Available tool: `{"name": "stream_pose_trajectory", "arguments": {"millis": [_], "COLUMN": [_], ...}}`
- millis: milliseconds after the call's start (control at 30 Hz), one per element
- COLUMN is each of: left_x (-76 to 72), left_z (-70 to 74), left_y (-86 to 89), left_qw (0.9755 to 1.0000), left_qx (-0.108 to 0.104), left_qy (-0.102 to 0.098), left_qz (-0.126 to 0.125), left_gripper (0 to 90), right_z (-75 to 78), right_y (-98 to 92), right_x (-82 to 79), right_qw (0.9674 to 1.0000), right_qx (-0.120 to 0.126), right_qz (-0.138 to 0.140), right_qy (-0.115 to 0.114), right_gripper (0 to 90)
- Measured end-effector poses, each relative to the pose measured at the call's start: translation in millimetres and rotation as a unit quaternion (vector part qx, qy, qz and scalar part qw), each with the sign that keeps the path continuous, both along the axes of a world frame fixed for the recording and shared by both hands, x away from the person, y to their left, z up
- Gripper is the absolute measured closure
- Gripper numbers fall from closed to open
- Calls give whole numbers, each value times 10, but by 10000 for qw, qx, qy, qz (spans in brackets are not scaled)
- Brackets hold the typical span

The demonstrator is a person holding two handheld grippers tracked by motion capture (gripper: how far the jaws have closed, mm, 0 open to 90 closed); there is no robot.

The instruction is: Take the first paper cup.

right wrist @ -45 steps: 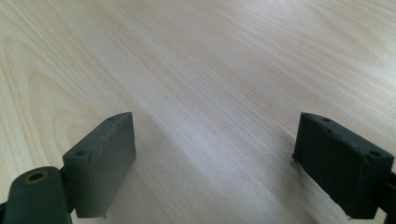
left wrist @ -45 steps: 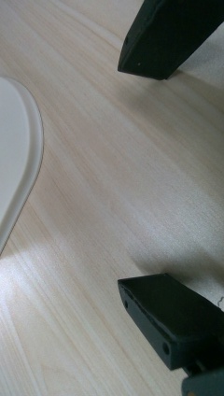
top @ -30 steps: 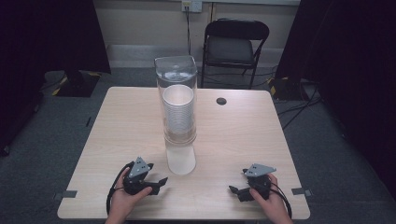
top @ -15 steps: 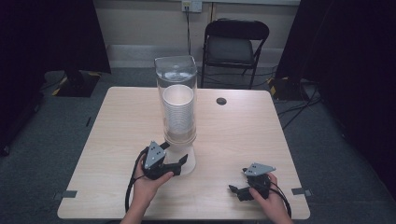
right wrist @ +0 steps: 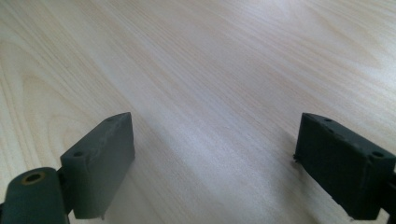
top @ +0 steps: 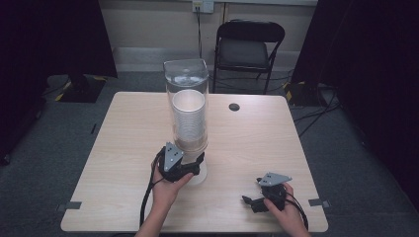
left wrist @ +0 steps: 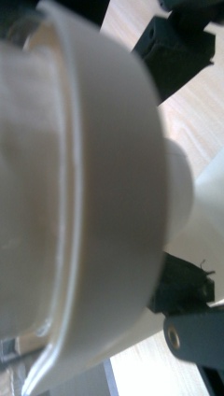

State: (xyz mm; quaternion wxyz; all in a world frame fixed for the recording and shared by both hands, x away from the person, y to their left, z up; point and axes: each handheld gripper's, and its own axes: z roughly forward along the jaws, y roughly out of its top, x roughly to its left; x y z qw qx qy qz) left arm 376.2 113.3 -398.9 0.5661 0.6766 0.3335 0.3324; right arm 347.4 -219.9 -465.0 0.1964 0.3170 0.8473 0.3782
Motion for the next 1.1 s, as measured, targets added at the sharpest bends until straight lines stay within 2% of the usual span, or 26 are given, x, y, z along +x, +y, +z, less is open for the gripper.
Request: {"name": "stream_pose_trajectory", "arguments": {"millis": [67, 133, 267, 367, 500, 567, 600, 700, 800, 1100], "left_x": [24, 44, 68, 101, 122, 117, 116, 113, 102, 92], "left_z": [3, 7, 7, -5, -11, -3, -8, -13, -30, -40], "left_y": [-8, -15, 6, 9, 27, 37, 25, 21, 20, 10], "left_qw": [10000, 10000, 9999, 10000, 10000, 9999, 10000, 10000, 9999, 9999], "left_qx": [44, -52, -71, -89, -18, 96, 7, 7, 89, 133], "left_qy": [31, 51, 15, 4, -7, 10, 7, 10, -78, -93], "left_qz": [18, 35, 72, 29, -79, -90, -95, -91, -70, -45], "left_gripper": [222, 229, 320, 336, 348, 351, 352, 355, 357, 360], "right_z": [0, 0, 0, 0, 0, 0, -1, -1, -1, -1], "right_y": [0, 0, 0, 0, 0, 0, 0, 0, 0, 0], "right_x": [0, 0, 0, 0, 0, 0, 0, 0, 0, 0], "right_qw": [10000, 10000, 10000, 10000, 10000, 10000, 10000, 10000, 10000, 10000], "right_qx": [4, 1, 1, 1, 1, 2, 5, 4, 3, 3], "right_qz": [6, 1, 1, 1, 1, 3, 7, 8, 7, 7], "right_qy": [2, 1, 1, 2, 2, 2, 4, 2, 0, 0], "right_gripper": [111, 111, 111, 111, 111, 111, 111, 111, 111, 111]}}
